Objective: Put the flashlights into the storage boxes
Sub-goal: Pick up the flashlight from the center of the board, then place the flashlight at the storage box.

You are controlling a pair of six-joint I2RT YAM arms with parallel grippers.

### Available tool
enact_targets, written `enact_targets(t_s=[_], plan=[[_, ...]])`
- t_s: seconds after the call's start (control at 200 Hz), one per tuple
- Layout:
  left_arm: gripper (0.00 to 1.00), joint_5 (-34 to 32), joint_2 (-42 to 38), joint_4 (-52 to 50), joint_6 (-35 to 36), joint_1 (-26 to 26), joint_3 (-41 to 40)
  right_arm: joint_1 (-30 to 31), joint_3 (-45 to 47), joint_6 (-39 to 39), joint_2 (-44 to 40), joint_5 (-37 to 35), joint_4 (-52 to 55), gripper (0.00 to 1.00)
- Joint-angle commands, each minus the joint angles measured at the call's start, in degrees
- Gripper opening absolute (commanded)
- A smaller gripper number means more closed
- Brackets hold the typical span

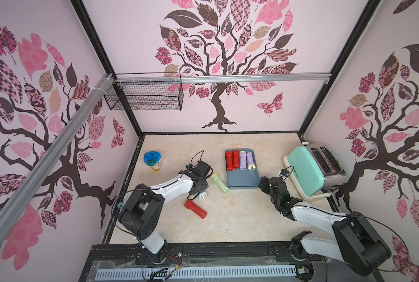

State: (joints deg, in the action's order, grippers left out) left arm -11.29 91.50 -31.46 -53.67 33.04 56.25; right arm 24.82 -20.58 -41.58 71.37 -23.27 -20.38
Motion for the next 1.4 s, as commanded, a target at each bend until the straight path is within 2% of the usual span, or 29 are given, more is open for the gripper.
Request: enact_targets(t_s=[0.0, 0.12, 0.22, 0.41, 0.54, 0.605, 0.705, 0.825, 0.95, 1.165, 1.396], plan=[[0.29, -0.75, -6.78, -0.02, 1.9, 0.32, -1.2, 0.64, -1.15, -2.27, 2.21, -1.87, 3.25, 0.9], [0.28, -5.75, -9.87, 0.5, 4.4, 5.09, 0.52, 0.63, -3.59, -0.61, 0.01, -1.9, 7.79, 0.94], [0.28, -7.03, -7.76, 0.84, 8.17, 9.55, 6.75, 0.59, -2.72, -3.21, 0.17, -6.49, 8.64, 0.97], [0.27, -2.38, 4.26, -0.41, 10.32, 11.0, 22.21, 0.58, -3.8, -6.05, 2.28, -8.97, 11.43, 0.98], [0.27, 0.11, 12.59, 4.2, 11.22, 12.49, 28.24, 0.61, -3.93, -5.6, -0.35, -11.02, 12.78, 0.98], [0.27, 1.94, 16.92, 4.05, 11.17, 12.83, 32.38, 0.63, -1.5, -4.85, -1.44, -12.14, 8.84, 0.98], [0.27, 3.97, 22.38, 3.6, 11.25, 13.34, 38.56, 0.52, 1.83, -6.85, -2.31, -16.32, 5.52, 0.97], [0.27, 4.72, 27.17, 5.37, 10.75, 14.59, 44.69, 0.38, 2.59, -8.79, -4.34, -19.68, 7.28, 0.97], [0.27, 6.02, 32.2, 7.98, 9.5, 15.99, 49.8, -2.63, 5.04, -12.81, -6.86, -19.82, 8.71, 0.97], [0.27, 8.01, 37.59, 8.73, 8.32, 17.58, 54.42, -3.22, 9.07, -11.54, -10.9, -18.52, 3.39, 0.97], [0.29, 7.13, 37.85, 7.02, 7.28, 18.24, 54.44, -3.21, 8.67, -10.45, -9.66, -17.43, 2.06, 0.97]])
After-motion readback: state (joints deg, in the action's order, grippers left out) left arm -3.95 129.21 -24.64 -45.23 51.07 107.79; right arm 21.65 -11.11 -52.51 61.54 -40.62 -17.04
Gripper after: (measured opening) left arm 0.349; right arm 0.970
